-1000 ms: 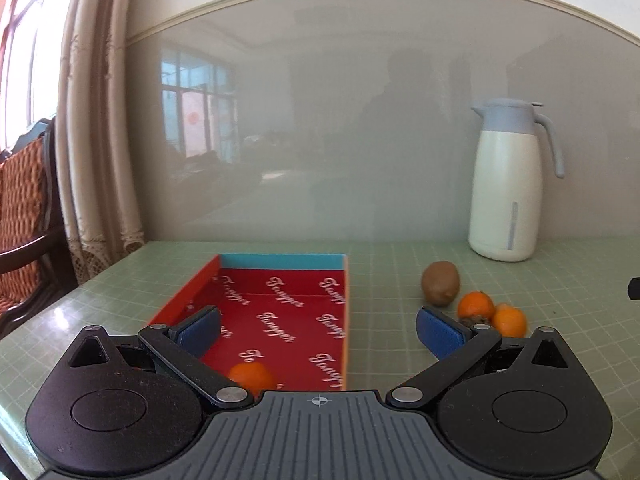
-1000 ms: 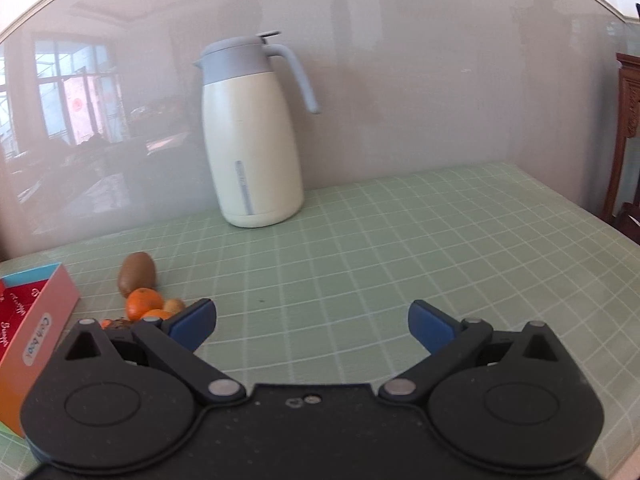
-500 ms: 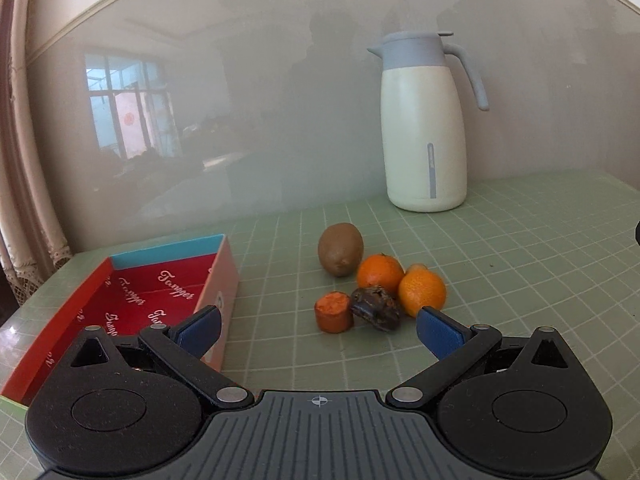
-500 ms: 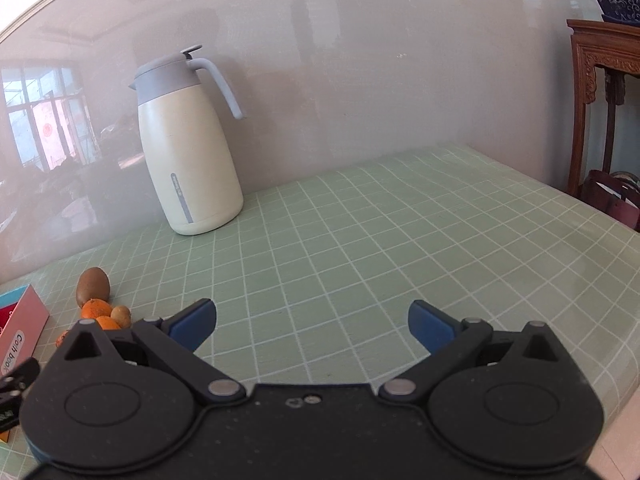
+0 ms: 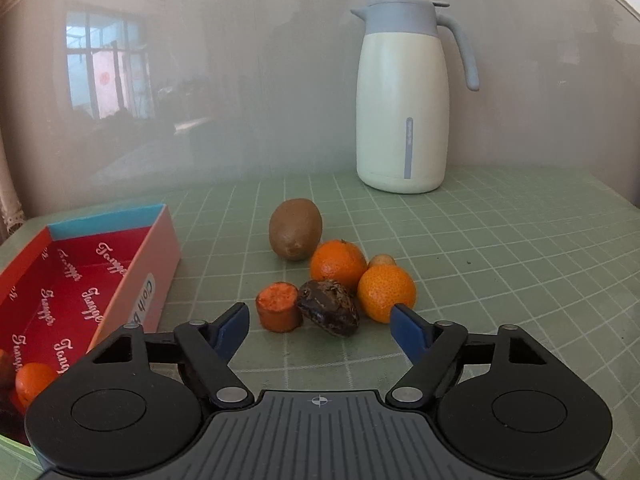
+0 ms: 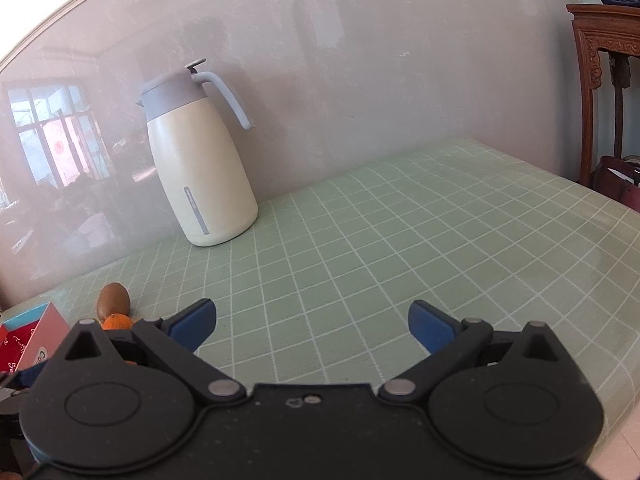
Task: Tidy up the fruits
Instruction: 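Approach and grasp the dark brown wrinkled fruit with the left tool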
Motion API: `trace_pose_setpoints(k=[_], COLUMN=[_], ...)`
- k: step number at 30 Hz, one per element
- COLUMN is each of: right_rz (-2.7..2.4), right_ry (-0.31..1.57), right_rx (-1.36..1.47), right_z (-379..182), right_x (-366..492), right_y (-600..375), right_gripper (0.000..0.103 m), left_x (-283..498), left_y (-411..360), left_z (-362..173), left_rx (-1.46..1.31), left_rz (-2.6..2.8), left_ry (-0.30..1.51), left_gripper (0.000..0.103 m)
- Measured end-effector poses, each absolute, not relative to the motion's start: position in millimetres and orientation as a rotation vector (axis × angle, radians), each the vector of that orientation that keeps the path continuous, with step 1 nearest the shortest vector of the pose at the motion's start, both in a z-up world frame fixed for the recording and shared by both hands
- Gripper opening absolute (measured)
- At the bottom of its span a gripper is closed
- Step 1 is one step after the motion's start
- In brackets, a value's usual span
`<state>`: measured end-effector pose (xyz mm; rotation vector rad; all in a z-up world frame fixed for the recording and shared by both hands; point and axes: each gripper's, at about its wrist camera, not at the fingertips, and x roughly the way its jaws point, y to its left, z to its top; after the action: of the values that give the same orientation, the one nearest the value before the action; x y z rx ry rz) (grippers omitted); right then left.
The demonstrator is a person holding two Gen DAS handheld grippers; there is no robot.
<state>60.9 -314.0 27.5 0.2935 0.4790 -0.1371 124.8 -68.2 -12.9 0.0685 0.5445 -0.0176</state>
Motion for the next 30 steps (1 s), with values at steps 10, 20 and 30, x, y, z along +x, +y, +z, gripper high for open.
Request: trace_pose_setpoints(k=[10, 20, 30], right_rz=[-0.134, -0.13, -0.234], right_ry=[0.489, 0.494, 0.431], right_rx=[0.331, 0.363, 0.307], right_z=[25, 23, 29], right_x=[63, 61, 54], right_y=[-318, -323, -327], right_gripper=[0.103, 0.103, 0.103], left_x=[140, 147, 157], left_y=[-76, -73, -73], left_z=[-20, -19, -27], left_rx=[0.024, -0.011, -0.046], left_rz=[-0.054, -0.036, -0.037], left_ry=[0.577, 0.566, 0.613], left_gripper=[0.048, 0.048, 0.048])
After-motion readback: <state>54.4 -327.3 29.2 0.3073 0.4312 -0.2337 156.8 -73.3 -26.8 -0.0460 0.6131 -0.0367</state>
